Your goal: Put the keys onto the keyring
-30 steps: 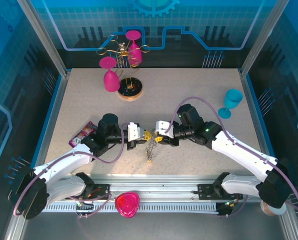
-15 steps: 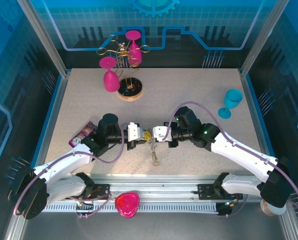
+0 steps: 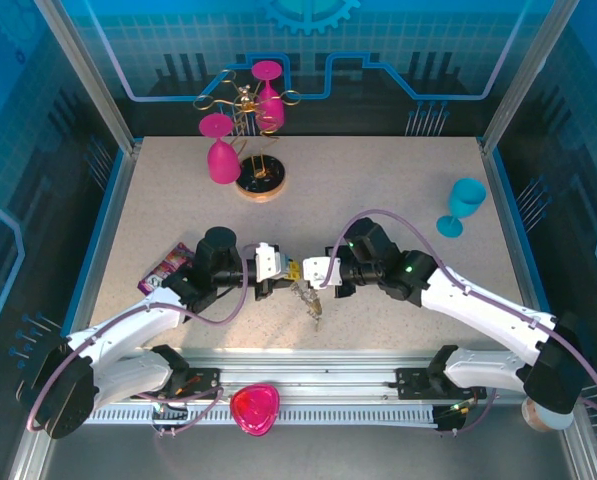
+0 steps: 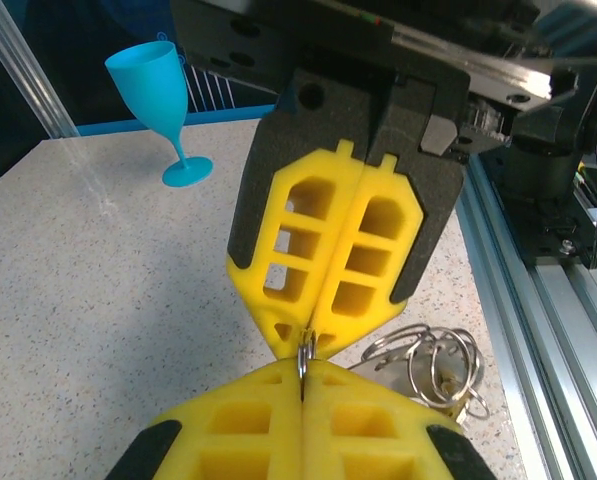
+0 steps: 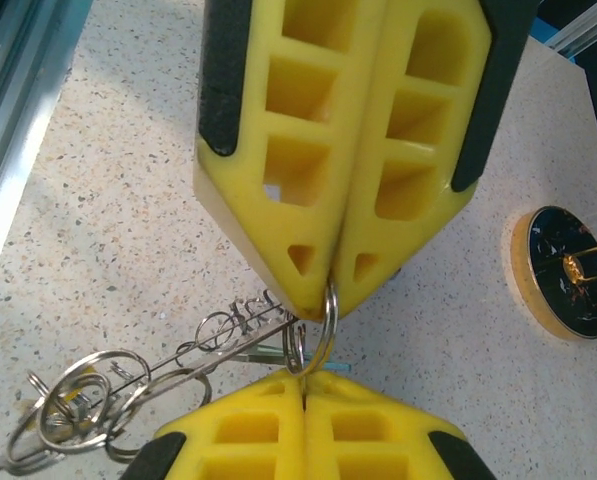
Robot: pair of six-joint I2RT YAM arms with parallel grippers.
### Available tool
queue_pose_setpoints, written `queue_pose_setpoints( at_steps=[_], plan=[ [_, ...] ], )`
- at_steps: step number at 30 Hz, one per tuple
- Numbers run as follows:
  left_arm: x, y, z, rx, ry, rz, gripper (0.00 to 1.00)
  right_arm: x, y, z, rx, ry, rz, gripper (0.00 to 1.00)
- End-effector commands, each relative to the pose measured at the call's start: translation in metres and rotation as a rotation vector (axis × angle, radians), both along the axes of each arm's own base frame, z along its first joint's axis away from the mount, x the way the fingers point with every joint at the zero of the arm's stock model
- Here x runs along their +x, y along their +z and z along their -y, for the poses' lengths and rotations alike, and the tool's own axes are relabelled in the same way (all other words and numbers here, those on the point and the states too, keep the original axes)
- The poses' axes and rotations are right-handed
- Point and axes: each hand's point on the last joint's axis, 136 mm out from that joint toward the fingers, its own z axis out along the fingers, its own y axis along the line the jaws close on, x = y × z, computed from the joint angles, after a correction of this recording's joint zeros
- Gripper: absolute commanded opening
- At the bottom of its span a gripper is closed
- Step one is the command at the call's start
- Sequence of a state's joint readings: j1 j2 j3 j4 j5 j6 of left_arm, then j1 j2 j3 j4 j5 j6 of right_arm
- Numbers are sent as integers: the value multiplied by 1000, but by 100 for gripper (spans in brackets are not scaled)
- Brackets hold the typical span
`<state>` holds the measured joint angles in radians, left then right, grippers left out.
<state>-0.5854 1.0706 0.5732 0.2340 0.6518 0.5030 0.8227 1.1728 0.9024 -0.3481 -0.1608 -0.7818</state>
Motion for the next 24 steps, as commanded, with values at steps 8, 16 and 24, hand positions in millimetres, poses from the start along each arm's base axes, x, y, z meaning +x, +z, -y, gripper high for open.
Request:
queue_pose_setpoints(
  at_steps=[8, 16, 24],
  plan=[
    [4, 24, 2, -102, 16, 78, 0, -4, -3, -6, 86, -43, -37, 29],
    [7, 22, 2, -104, 32, 77, 0, -2, 16, 4, 187, -79, -39, 32],
    [5, 23, 1, -107, 23, 74, 0, 9, 22, 9, 178, -103, 46, 31]
  ],
)
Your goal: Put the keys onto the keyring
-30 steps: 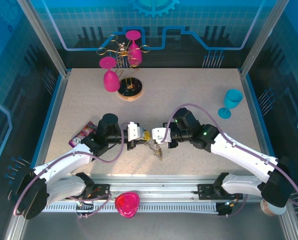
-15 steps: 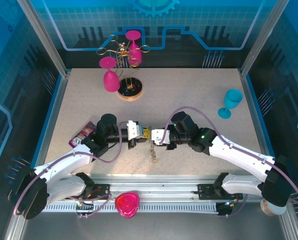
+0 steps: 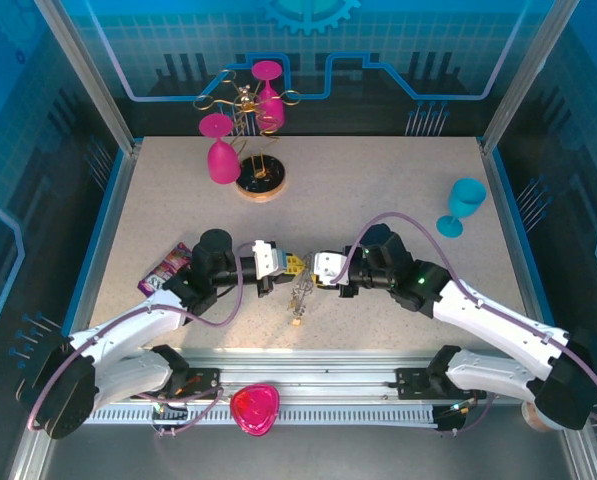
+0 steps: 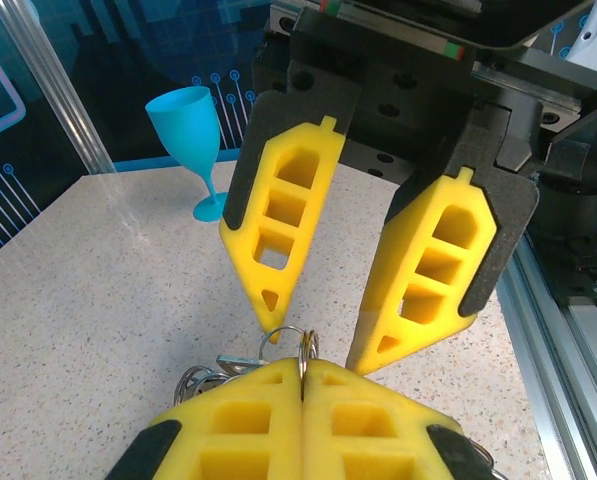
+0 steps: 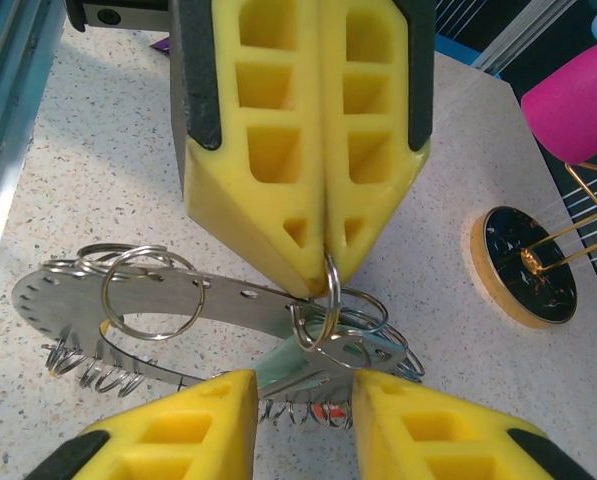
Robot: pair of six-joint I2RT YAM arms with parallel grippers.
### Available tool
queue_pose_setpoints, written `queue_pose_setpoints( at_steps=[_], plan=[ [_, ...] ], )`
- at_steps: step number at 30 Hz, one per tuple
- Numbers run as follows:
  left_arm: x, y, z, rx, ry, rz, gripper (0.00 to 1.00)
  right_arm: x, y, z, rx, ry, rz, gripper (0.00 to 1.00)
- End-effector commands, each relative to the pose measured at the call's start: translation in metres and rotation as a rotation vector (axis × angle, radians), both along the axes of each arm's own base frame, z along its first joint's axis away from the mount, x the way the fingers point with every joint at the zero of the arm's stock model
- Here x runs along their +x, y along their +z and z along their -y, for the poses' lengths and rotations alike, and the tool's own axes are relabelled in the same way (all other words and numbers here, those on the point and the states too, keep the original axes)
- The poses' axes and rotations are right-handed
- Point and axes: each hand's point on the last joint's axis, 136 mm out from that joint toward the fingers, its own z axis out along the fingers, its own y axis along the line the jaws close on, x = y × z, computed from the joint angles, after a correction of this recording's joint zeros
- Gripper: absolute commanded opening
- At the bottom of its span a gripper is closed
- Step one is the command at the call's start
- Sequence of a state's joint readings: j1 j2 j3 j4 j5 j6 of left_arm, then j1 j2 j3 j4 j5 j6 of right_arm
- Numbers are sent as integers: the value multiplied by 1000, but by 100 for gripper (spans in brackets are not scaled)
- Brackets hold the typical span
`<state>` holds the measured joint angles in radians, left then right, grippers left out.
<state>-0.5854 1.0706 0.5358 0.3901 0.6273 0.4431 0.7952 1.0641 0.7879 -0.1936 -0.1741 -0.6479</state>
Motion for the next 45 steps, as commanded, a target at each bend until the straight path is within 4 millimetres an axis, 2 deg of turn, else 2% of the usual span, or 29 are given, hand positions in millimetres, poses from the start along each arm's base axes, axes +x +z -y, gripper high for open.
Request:
queue_pose_setpoints(
  at_steps=[1, 6, 10, 20, 28, 33, 43, 45],
  plan=[
    [-2, 10, 0, -32, -14, 27, 0, 8, 8, 0, 15, -17, 66, 31],
    [-1, 9, 1, -30, -12, 25, 0, 13, 13, 1, 9, -28, 134, 33],
    [0, 9, 1, -30, -11, 24, 0, 9, 15, 0, 5, -12, 169, 32],
    [0, 10, 1, -31, -11, 24, 0, 3, 11, -8, -7, 34, 166, 16],
    [2, 17, 0, -61, 10, 48, 0, 2, -1, -8, -33, 40, 135, 1],
    [9, 25, -2, -90, 46, 71, 0, -3, -4, -16, -22, 57, 113, 0],
    [15, 25, -4, -103, 88, 83, 0, -7, -6, -19, -8, 63, 92, 1],
    [15, 24, -4, -105, 88, 80, 0, -7, -6, -21, 1, 62, 81, 4]
  ],
)
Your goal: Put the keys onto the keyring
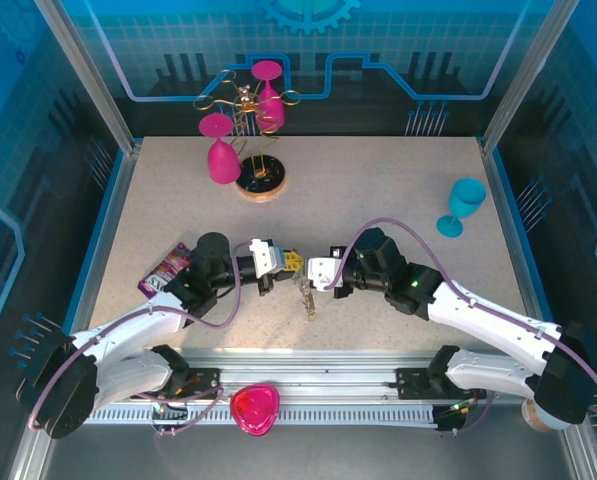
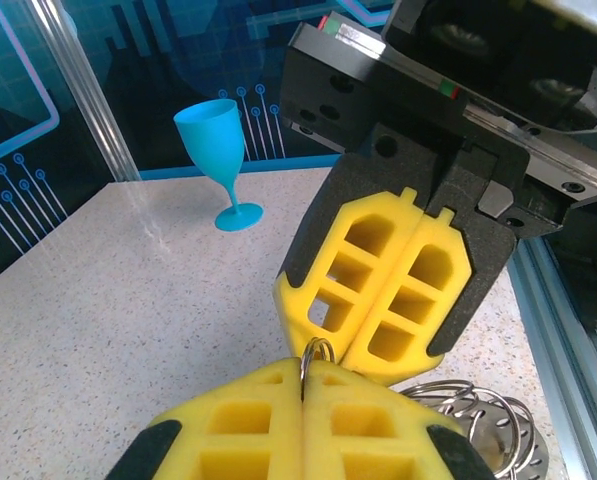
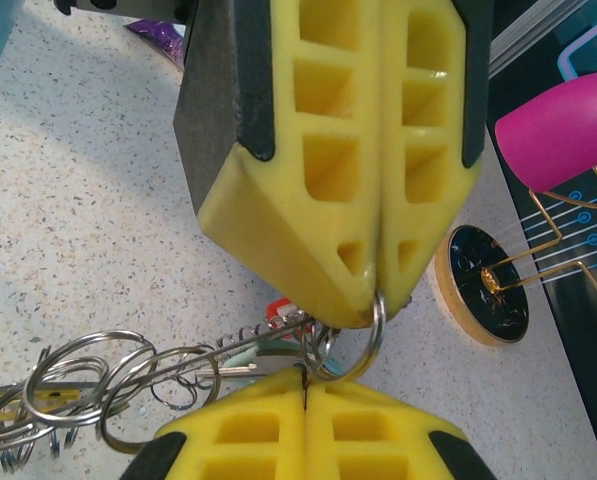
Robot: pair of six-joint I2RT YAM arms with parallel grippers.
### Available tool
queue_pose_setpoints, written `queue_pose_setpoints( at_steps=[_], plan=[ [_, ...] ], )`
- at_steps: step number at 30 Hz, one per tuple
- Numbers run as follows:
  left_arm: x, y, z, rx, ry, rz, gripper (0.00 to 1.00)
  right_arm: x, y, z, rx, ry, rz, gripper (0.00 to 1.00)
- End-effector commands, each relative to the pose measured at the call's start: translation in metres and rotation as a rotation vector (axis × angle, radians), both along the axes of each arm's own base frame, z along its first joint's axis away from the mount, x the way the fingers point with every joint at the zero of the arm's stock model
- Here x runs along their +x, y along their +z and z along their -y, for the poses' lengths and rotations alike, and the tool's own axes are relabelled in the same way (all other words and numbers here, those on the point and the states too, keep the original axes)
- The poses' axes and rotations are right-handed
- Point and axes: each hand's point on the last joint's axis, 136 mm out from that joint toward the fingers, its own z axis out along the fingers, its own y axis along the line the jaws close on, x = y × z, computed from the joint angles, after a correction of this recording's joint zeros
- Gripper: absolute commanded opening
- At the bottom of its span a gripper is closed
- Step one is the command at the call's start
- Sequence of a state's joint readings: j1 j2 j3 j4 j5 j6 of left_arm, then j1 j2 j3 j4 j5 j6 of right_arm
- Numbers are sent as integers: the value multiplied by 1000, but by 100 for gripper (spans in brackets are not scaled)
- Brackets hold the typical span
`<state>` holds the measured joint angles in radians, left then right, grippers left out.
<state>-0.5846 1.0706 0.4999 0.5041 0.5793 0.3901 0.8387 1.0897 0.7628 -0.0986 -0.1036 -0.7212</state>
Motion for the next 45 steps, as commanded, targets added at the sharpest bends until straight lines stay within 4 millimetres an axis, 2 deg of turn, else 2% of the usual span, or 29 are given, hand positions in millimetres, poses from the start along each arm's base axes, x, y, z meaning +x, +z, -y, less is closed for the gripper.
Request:
queue_pose_setpoints(
  at_steps=[1, 4, 6, 11, 13, 24, 34, 36, 39, 43, 45],
  plan=[
    [7, 18, -1, -53, 33, 58, 0, -12, -3, -11, 29, 42, -37, 6],
    [7, 16, -1, -51, 31, 55, 0, -10, 2, -12, 66, 23, -50, 17],
    [6, 15, -1, -46, 25, 51, 0, -5, 7, -6, 100, -7, -64, 20],
    [3, 11, -1, -36, 10, 43, 0, 0, 24, 9, 219, -39, -136, 23],
    [1, 11, 0, -39, 2, 41, 0, -1, 25, 11, 243, -32, -172, 24],
    [-1, 12, 1, -43, -12, 37, 0, -6, 25, -2, 300, 35, -281, 24],
    [-2, 14, 3, -53, -27, 36, 0, 7, 25, -8, 337, 21, -307, 20],
    [-1, 14, 3, -54, -25, 36, 0, 8, 27, -9, 358, 25, -311, 14],
    [-1, 14, 2, -52, -22, 37, 0, 10, 28, -6, 363, 25, -317, 0],
    [6, 9, -2, -31, 18, 31, 0, 11, 25, 0, 317, 2, -312, 0],
    [7, 2, -4, 4, 33, 23, 13, 11, 22, 5, 252, -11, -313, 0]
  ],
)
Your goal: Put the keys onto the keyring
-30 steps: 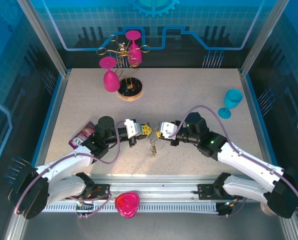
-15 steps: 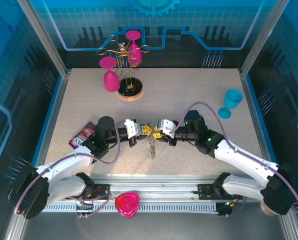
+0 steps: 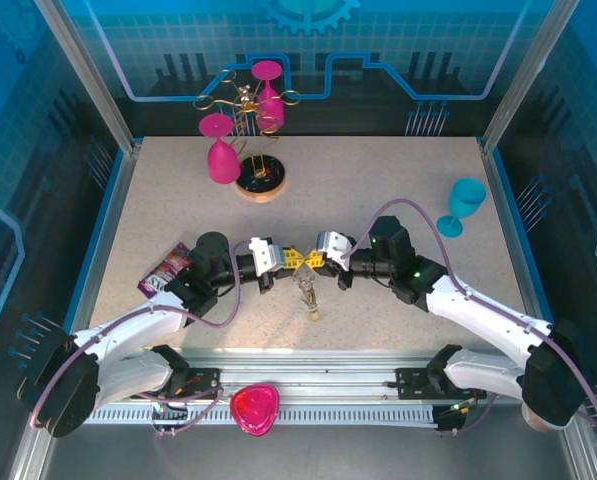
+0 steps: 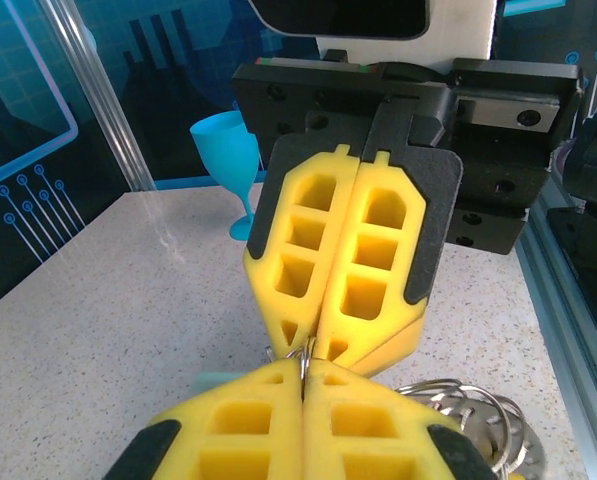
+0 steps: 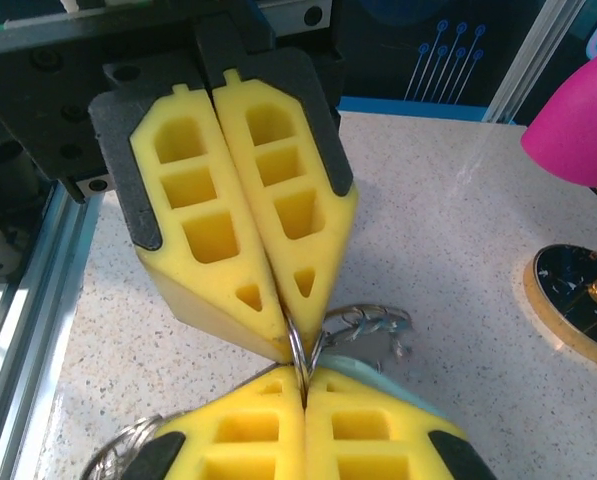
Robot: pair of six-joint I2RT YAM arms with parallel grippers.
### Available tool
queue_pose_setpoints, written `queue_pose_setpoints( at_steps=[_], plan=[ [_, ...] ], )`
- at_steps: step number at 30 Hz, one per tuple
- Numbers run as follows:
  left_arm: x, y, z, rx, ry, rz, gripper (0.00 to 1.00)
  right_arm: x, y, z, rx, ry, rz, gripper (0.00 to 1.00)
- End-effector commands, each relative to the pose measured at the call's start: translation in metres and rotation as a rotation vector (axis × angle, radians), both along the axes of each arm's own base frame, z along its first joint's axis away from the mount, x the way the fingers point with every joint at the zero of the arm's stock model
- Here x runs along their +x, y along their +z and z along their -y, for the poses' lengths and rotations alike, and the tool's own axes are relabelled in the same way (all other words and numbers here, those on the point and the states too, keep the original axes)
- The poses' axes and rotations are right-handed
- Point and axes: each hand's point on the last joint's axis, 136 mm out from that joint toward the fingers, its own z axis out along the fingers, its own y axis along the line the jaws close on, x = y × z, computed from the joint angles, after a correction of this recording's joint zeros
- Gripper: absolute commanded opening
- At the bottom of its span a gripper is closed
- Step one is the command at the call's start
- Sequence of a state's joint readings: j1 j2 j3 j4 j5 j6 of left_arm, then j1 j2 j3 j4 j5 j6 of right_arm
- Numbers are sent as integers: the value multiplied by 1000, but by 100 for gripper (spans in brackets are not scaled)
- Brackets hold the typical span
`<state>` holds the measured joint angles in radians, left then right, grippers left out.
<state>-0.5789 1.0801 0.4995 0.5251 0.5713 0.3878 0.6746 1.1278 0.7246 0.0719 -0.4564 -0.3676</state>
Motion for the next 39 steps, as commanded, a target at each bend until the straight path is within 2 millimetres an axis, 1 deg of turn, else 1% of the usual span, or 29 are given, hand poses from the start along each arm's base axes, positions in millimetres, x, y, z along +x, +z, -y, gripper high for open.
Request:
queue_pose_setpoints(
  at_steps=[1, 2, 3, 7, 11, 14, 17, 21, 27, 28, 31, 36, 39],
  plan=[
    [3, -1, -3, 30, 19, 14, 16, 4, 5, 9, -83, -11, 19, 0],
    [3, -5, -4, 59, 18, 5, 20, 2, 1, 11, -131, -6, 10, 0],
    [3, -8, -4, 88, 14, -5, 21, 2, -2, 13, -175, -8, 6, 0],
    [3, -16, -5, 147, 6, -23, 22, 1, -5, 16, -322, -5, 14, 0],
    [4, -13, -3, 147, 2, -29, 24, 5, -13, 16, -464, -7, 36, 0],
    [4, -11, -2, 139, 3, -29, 25, 6, -12, 12, -515, 2, 51, 0],
    [6, -13, -2, 145, 8, -37, 27, 4, -10, 6, -526, 23, 68, 0],
    [9, -15, -2, 152, 22, -39, 28, 3, -12, 1, -560, 41, 81, 0],
    [15, -18, -4, 164, 52, -51, 29, 2, -7, -6, -543, 57, 89, 0],
    [15, -18, -3, 164, 50, -53, 29, 2, -6, -8, -537, 56, 89, 0],
    [13, -19, -2, 167, 36, -61, 23, 2, -1, -12, -513, 55, 88, 0],
    [13, -21, -2, 171, 35, -67, 24, 0, 7, -18, -469, 58, 81, 0],
    [13, -21, -2, 165, 40, -70, 26, -1, 11, -18, -434, 55, 71, 0]
  ],
)
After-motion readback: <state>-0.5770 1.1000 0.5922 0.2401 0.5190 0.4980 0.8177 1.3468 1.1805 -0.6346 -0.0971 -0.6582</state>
